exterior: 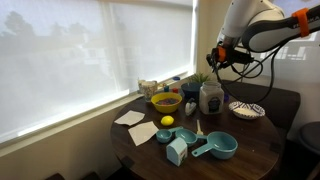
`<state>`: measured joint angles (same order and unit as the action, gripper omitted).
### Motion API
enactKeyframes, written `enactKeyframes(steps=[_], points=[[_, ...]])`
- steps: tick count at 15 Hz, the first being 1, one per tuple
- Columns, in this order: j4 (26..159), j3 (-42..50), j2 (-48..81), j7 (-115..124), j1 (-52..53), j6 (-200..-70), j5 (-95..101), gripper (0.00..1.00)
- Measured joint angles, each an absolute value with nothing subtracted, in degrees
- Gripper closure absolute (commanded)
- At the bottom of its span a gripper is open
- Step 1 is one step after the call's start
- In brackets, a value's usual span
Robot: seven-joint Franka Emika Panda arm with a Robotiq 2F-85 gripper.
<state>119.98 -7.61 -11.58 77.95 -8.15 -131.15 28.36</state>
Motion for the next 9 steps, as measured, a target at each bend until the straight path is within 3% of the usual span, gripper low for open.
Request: enactKeyframes(steps=[9], points=[[119.9, -9.8, -10.0, 83.4, -3.5, -129.5, 46.9, 0.97]])
